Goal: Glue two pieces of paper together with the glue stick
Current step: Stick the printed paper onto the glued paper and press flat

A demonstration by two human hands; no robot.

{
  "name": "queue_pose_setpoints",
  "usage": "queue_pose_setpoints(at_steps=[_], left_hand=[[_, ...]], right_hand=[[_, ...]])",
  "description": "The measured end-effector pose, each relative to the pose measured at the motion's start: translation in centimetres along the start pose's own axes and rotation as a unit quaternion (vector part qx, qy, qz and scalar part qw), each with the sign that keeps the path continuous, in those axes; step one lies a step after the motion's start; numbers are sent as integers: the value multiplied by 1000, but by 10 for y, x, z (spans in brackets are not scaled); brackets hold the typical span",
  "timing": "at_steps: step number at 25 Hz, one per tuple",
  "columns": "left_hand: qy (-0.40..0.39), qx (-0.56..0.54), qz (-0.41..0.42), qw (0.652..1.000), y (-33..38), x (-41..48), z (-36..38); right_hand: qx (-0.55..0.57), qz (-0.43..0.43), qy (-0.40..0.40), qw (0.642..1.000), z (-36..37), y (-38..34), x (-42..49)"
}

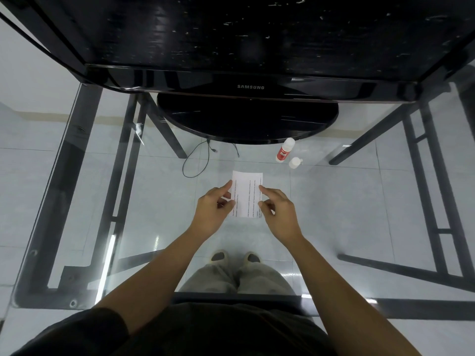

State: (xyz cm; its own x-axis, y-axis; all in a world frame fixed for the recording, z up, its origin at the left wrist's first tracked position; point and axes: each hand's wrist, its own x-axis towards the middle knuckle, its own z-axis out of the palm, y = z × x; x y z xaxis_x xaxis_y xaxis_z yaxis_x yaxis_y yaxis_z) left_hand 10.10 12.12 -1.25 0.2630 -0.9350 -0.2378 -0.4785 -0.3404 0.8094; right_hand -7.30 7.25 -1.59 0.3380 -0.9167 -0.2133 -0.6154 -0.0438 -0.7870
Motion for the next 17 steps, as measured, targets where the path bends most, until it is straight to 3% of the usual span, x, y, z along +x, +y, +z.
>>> queue_pose_setpoints(at_steps=[17], left_hand=[[18,65,-1,998,10,-3,4]], right_hand=[[-27,-6,11,1000,10,13,6]])
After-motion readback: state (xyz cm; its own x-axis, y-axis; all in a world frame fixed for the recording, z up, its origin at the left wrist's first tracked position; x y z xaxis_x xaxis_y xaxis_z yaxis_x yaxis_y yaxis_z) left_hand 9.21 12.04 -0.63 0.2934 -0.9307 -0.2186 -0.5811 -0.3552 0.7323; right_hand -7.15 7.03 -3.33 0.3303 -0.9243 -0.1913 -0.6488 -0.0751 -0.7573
